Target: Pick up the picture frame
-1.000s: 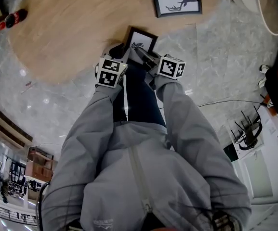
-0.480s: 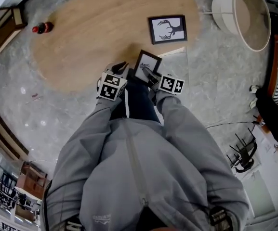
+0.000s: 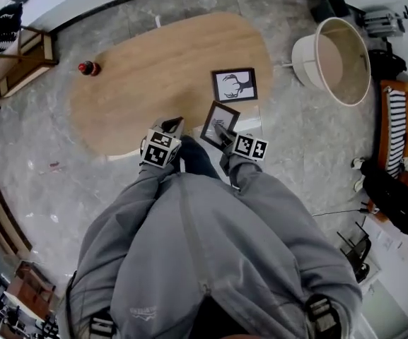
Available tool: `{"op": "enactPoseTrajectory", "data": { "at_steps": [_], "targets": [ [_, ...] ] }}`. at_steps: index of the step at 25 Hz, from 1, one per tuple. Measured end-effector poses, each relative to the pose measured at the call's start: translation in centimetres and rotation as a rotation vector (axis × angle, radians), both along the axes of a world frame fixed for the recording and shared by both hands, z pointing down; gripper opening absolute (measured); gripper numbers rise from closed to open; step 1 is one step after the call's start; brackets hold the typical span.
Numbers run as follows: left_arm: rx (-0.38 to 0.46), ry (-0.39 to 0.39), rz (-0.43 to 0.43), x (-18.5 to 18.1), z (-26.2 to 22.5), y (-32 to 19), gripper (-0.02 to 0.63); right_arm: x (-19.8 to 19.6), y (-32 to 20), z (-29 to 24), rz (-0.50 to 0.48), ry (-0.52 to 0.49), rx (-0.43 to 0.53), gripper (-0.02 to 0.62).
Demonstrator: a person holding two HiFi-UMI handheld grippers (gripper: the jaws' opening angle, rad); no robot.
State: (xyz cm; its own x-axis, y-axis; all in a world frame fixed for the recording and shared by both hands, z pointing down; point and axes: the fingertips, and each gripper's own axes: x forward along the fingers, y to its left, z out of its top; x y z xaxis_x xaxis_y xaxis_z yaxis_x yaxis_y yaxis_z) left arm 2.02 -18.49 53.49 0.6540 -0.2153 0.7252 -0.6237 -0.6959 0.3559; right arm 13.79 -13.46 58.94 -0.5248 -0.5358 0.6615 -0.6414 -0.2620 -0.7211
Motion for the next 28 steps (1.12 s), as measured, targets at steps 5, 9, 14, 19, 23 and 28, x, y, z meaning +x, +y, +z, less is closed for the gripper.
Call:
{"op": "enactPoseTrajectory", "data": {
  "at_steps": [5,9,14,19,23,28],
  "targets": [
    [0.070,0.023,-0.054,-2.6,-5.3,-1.6,0.018,-0.5,-1.6,-5.5,-0.065,0.115,0.083,0.037],
    [0.123,0.059,-0.142,-4.7,-9.0,-3.1,0.018,-0.9,-3.6,-10.9,-0.097,0.222,0.199,0.037],
    [0.206,0.103,-0.252,-8.0,-13.9,-5.0,0.018,-2.9,-6.9,-18.1,-0.143,0.332,0.377,0.037],
    [0.316,0.146,-0.350,-10.7,-19.8,-5.9,0.018,-5.0,-8.8,-25.4,-0.140,0.391,0.523,0.037],
    [0.422,0.160,-0.434,-12.8,-25.2,-6.6,0.018,-6.8,-10.0,-30.9,-0.134,0.424,0.644,0.037],
    [0.547,0.197,-0.517,-14.9,-32.0,-7.1,0.018,-9.1,-11.3,-37.8,-0.157,0.465,0.806,0.037]
  ]
}}
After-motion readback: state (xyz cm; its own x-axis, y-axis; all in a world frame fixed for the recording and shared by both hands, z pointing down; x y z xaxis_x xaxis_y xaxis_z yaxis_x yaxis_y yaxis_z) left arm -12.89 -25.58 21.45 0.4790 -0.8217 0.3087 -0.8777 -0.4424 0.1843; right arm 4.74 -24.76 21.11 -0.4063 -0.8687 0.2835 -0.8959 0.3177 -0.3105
